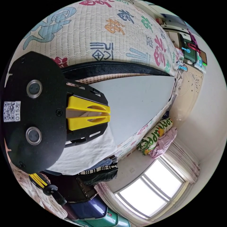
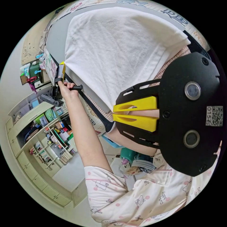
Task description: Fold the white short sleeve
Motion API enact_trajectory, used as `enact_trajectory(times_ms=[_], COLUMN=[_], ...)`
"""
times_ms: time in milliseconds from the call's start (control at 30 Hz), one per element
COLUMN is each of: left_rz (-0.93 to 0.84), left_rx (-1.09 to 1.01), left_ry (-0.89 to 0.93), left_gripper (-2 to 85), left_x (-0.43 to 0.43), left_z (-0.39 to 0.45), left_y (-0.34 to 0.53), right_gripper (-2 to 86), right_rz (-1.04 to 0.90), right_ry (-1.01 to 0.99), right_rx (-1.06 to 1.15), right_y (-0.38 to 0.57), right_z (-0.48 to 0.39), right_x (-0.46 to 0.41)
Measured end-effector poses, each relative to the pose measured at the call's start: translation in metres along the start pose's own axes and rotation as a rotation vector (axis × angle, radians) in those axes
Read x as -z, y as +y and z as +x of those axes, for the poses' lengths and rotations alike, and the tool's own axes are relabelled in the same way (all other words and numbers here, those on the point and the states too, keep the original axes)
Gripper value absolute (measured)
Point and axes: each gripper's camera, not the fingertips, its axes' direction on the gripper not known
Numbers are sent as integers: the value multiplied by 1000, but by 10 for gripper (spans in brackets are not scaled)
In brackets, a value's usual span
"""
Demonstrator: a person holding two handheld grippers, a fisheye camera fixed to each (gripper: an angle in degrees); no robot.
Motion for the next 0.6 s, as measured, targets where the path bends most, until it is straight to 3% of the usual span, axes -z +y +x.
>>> enact_trajectory(times_ms=[233,333,433,600], left_rz=[-119,-124,-9,-6], left_rx=[32,74,175,162], left_ry=[-99,-77,-47,75], left_gripper=[13,32,113,135], left_x=[-44,-50,-37,-57], left_z=[-2,-9,-22,-8], left_y=[17,26,54,72], right_gripper=[5,5,5,5], right_rz=[-103,-152,-158,-185], right_ry=[100,117,132,117], right_rx=[43,33,25,40], right_y=[-3,-2,1,-1], right_z=[9,19,26,37], right_x=[-47,-63,-71,-79])
